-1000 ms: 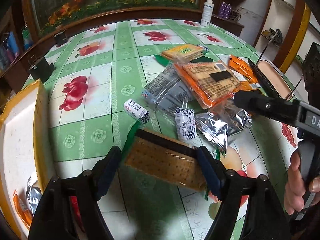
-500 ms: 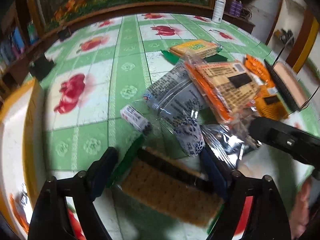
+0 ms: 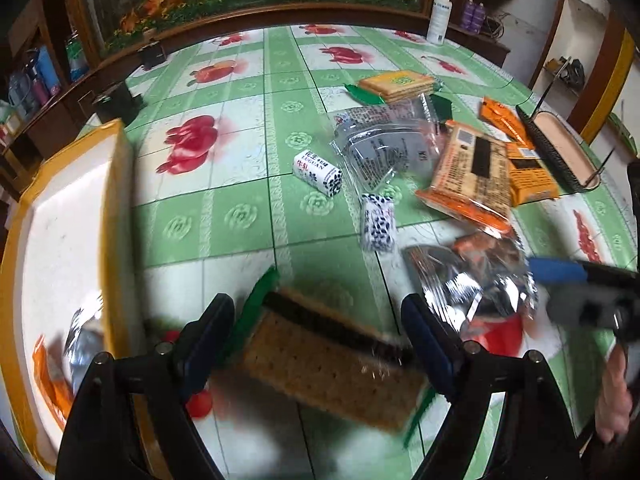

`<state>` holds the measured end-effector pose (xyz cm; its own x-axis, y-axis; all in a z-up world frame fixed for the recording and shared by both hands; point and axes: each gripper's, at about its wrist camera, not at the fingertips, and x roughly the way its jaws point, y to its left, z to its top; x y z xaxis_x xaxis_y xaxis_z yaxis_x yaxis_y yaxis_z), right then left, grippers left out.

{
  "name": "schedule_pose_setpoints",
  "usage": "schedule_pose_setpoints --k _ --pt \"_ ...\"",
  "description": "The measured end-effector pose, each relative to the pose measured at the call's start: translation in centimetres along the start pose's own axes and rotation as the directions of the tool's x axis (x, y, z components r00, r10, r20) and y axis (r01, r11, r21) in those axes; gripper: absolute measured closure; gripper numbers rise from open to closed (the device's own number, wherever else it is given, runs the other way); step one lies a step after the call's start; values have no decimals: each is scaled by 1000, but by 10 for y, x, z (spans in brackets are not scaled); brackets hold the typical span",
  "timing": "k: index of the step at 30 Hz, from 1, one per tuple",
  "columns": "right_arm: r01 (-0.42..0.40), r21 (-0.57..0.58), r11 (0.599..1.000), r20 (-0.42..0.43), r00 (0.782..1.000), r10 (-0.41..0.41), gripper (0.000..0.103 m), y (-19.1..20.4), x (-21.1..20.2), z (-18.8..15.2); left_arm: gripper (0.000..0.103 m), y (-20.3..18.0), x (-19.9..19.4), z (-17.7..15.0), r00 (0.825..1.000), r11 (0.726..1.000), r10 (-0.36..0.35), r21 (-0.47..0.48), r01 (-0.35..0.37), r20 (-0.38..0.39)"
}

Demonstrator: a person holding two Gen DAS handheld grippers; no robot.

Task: Organize snacks
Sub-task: 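Lift and straighten the cracker pack in the left tool while the right tool holds the silver bag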

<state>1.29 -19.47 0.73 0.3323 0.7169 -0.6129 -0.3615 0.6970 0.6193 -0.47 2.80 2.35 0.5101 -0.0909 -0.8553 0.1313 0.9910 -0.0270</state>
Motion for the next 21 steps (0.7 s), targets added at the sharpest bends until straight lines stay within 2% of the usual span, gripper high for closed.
schedule_pose_setpoints --k 2,5,8,11,13,16,21 --pt "12 0 1000 12 1000 -12 21 1 -2 3 17 -3 -2 -1 1000 1000 -20 14 19 7" --pt "7 20 1000 21 1000 -8 21 0 -1 6 17 -8 7 1 1000 999 3 37 -2 -17" --pt "10 37 999 39 999 -11 21 -3 -2 4 17 -19 17 4 999 997 -24 72 26 -30" --pt "42 63 997 73 996 -46 19 -10 -14 2 17 -35 25 13 997 993 -63 102 66 -32" --pt "76 76 994 101 991 -84 17 -16 -25 2 17 -48 25 19 992 981 -125 142 129 -37" --pt "59 108 992 127 989 -73 16 -27 -39 1 17 -51 11 20 981 971 -195 139 196 -22" --pt "108 87 990 128 985 -119 16 -30 -46 -3 16 -34 -13 5 993 991 -114 72 113 15"
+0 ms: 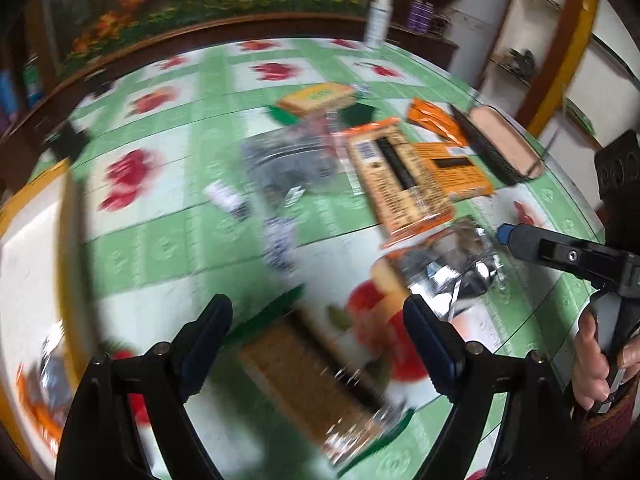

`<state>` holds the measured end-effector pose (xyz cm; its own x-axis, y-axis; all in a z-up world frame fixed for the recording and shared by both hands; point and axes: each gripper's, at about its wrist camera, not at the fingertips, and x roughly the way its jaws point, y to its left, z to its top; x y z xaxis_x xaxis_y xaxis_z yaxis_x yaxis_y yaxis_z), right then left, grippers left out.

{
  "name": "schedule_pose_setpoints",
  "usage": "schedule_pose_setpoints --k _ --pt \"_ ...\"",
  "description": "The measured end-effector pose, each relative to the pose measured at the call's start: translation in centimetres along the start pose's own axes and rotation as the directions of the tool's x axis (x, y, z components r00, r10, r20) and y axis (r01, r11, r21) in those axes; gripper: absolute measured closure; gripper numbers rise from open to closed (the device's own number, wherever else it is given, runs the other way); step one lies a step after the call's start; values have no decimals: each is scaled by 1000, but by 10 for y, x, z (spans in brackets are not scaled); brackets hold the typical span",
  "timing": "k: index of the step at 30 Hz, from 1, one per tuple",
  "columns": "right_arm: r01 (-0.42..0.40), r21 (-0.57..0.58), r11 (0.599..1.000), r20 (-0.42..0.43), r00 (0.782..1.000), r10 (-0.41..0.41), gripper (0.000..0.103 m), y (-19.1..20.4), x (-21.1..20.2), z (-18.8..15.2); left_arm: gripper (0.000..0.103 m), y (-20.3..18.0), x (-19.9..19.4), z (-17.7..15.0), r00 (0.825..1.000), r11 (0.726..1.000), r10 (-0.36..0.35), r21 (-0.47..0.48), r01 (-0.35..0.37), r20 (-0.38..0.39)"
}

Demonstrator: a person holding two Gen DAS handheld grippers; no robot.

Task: Organize snacks
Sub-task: 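Lift and straighten the cracker pack in the left tool while the right tool holds the silver bag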

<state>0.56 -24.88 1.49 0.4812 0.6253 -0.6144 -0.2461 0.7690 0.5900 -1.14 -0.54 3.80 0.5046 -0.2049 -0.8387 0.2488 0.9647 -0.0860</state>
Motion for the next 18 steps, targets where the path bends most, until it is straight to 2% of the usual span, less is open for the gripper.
schedule_pose_setpoints --k 3,8,13,18 --pt "22 8 1000 -30 999 -22 16 -4 11 0 15 10 -5 -15 999 998 42 -53 -44 -24" --pt "62 -26 998 -52 997 -64 16 4 25 3 15 9 -3 -33 999 998 21 -63 -24 -44" --pt "25 -46 999 -89 996 -29 16 19 32 -7 10 7 4 -33 999 998 14 -64 -17 -39" --pt "-88 -28 996 -171 982 82 16 25 27 -22 11 11 13 -31 998 998 41 -49 -42 -39"
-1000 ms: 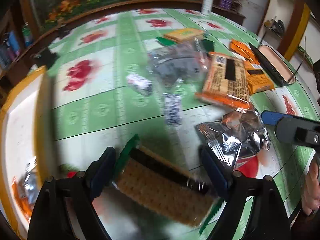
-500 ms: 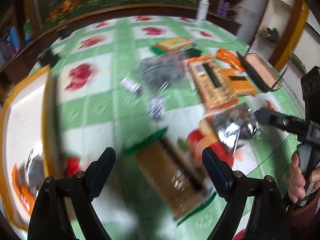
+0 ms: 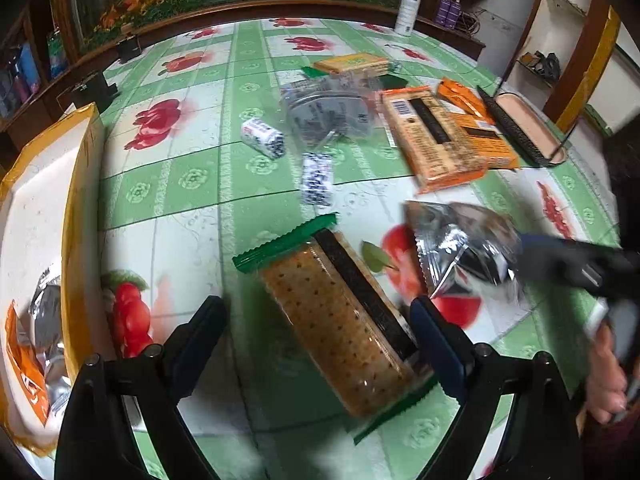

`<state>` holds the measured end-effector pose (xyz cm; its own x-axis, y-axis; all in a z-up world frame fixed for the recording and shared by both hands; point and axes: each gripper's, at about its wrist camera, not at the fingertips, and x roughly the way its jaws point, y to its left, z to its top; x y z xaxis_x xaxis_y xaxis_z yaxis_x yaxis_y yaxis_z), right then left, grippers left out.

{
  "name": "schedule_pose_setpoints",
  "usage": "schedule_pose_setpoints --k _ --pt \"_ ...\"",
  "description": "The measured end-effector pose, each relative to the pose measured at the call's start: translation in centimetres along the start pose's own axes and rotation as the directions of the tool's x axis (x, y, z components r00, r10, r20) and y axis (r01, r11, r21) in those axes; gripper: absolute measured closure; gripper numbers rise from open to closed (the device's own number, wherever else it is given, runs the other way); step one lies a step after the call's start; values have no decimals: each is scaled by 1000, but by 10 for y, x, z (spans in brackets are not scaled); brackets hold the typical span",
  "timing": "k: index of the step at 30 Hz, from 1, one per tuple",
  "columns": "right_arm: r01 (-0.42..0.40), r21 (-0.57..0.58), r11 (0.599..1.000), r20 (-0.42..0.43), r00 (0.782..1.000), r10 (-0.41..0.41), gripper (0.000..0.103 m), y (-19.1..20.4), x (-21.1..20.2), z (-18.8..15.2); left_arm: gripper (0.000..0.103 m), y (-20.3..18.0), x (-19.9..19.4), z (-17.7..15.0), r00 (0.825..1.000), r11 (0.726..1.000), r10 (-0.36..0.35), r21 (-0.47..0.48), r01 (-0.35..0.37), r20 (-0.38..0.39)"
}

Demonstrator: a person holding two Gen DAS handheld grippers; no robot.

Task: Organize snacks
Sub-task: 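Lift and straighten the cracker pack in the left tool while the right tool holds the silver bag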

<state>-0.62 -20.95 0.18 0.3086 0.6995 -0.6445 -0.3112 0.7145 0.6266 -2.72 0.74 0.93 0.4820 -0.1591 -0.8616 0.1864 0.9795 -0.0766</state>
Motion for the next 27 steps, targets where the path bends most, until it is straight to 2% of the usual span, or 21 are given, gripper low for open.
schedule_pose_setpoints --k 3,7,16,20,23,25,26,27 --pt "-8 -33 999 3 1000 8 16 6 -14 -9 11 10 0 1 1000 1000 7 -13 -7 9" --pt "109 -121 987 74 992 -100 16 17 -29 -11 16 18 -4 1 999 998 -51 -20 51 17" --pt "159 -238 958 57 987 -149 16 29 -7 3 18 15 -6 -2 999 999 -36 5 36 13" --pt "224 -368 903 43 974 -224 16 45 12 2 18 11 -3 -1 1000 1000 -11 22 11 6" --pt "290 -456 842 39 951 -307 16 50 29 -3 18 5 2 2 1000 998 28 58 -29 11" --pt "325 -477 817 34 935 -352 16 47 38 -5 18 2 5 4 999 996 41 81 -43 23" --pt "341 -481 808 36 928 -371 16 45 41 -7 21 2 6 6 999 996 40 80 -42 23" --pt "362 -486 796 44 919 -391 21 45 42 -9 27 0 5 8 999 995 38 88 -41 30"
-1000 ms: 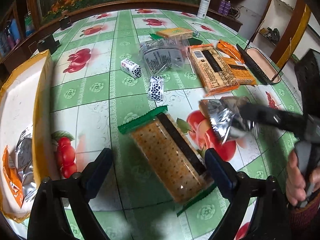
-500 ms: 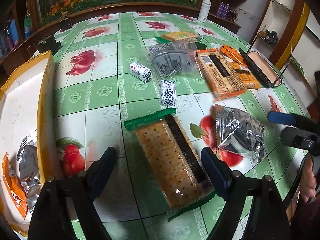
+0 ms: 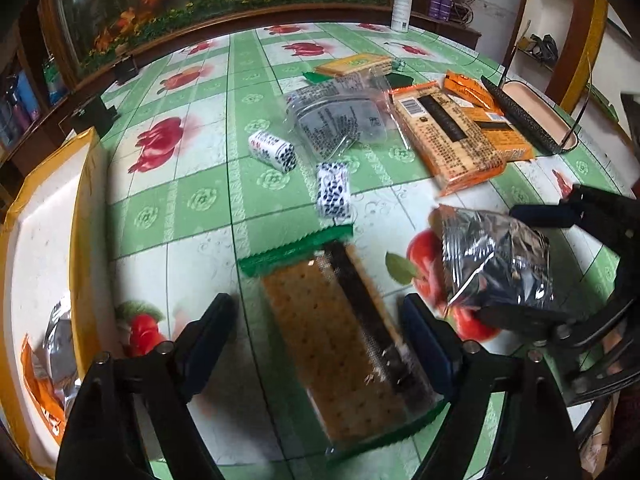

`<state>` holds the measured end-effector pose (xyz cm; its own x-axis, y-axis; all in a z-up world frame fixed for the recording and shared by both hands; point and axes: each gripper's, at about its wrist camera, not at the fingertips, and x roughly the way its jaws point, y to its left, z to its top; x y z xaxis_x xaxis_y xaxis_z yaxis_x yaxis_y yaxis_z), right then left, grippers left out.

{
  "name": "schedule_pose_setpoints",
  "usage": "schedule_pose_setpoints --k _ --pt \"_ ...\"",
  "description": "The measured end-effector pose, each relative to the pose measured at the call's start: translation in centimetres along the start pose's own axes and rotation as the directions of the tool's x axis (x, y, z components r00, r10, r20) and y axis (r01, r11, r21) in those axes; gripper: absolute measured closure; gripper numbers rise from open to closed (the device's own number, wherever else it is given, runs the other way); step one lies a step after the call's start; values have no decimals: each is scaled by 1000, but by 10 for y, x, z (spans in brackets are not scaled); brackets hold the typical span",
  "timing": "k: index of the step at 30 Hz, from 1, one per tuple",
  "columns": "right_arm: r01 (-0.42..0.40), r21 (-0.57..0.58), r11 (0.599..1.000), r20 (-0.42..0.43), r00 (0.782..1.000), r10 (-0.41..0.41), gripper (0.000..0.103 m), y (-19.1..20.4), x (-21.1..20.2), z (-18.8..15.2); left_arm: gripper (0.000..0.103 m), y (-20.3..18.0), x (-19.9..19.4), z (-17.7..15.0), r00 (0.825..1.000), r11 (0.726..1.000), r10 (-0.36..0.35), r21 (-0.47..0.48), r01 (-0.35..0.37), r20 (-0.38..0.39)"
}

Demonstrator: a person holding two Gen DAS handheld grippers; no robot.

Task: Organize snacks
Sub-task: 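Lift and straighten the cracker pack in the left tool while the right tool holds the silver bag, then carry the cracker pack and silver bag into the white tray and open both tools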

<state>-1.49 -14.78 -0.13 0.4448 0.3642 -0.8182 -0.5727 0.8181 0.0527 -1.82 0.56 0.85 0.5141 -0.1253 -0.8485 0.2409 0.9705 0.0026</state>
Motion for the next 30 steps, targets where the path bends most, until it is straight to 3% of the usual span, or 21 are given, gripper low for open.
schedule_pose_setpoints --k 2,3,8,9,11,16,19,21,22,23,30 --pt "28 7 1000 26 999 -28 31 0 -8 -2 47 -5 -2 3 1000 1000 -19 23 19 11" --pt "44 16 999 32 999 -44 32 -1 -10 -3 47 -8 -2 3 999 999 -31 37 31 10" --pt "79 151 985 16 996 -83 32 -18 -14 -12 45 -6 -6 1 999 999 -47 10 47 -7" --pt "71 179 981 11 997 -74 32 -23 -15 -13 43 -4 -7 1 998 998 -61 -3 61 -10" --pt "53 191 980 22 998 -58 32 -24 -18 -15 29 3 -11 0 997 996 -83 -32 83 -9" --pt "48 198 979 31 998 -55 32 -24 -19 -15 26 2 -6 -5 998 998 -61 -28 61 -22" --pt "45 201 978 36 998 -53 32 -23 -19 -15 27 -8 -3 -7 1000 1000 -3 12 3 5" --pt "47 201 978 36 998 -56 32 -22 -20 -16 35 -11 -4 -7 1000 1000 -7 14 7 28" --pt "50 200 979 36 998 -58 32 -22 -20 -16 50 -12 -5 -6 999 1000 -5 15 4 39" --pt "58 200 978 34 997 -66 32 -21 -20 -16 57 -14 -6 -6 999 1000 -5 16 4 48" --pt "83 236 968 69 992 -102 33 -25 -30 -18 57 -5 -10 -3 996 996 -77 -31 78 41"
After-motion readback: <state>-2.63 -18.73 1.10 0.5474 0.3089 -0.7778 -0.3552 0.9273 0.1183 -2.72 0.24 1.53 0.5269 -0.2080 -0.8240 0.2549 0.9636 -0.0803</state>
